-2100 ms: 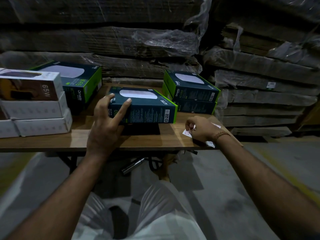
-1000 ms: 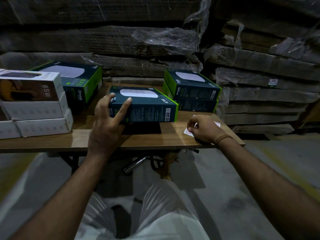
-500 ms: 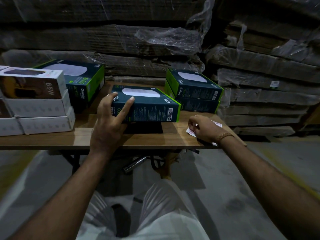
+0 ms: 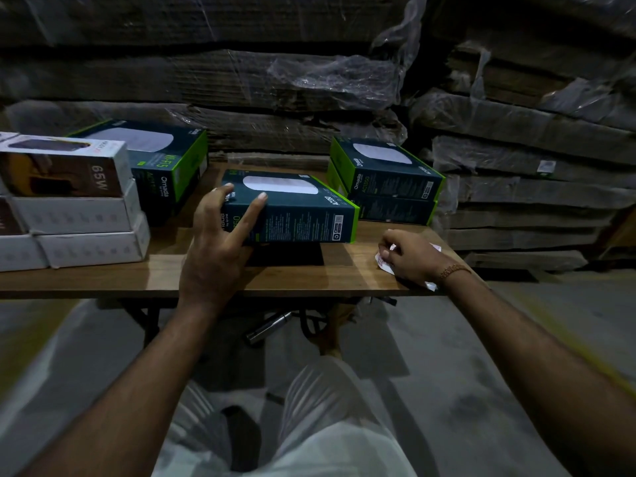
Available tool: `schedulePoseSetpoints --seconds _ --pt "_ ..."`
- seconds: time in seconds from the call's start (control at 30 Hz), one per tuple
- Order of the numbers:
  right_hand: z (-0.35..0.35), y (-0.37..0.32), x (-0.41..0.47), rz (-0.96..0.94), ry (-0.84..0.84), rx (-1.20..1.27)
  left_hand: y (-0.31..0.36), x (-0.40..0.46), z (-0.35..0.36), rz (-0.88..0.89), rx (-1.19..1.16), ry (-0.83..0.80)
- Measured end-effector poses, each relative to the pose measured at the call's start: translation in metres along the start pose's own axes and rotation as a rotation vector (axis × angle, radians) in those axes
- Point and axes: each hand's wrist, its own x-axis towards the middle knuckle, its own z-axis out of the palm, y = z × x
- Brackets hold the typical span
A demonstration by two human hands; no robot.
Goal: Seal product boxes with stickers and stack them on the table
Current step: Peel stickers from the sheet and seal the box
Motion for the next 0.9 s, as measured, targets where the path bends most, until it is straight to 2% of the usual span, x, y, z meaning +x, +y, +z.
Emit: schedulePoseSetpoints --seconds 0.5,0.9 --pt "-0.003 -0.004 -0.001 0.051 -0.027 0.005 -0.003 0.0 0.002 0.005 0.009 0.004" --pt "0.003 0.001 -0.009 0.112 0.065 0.191 -0.008 -0.002 0.006 0.016 0.023 0.014"
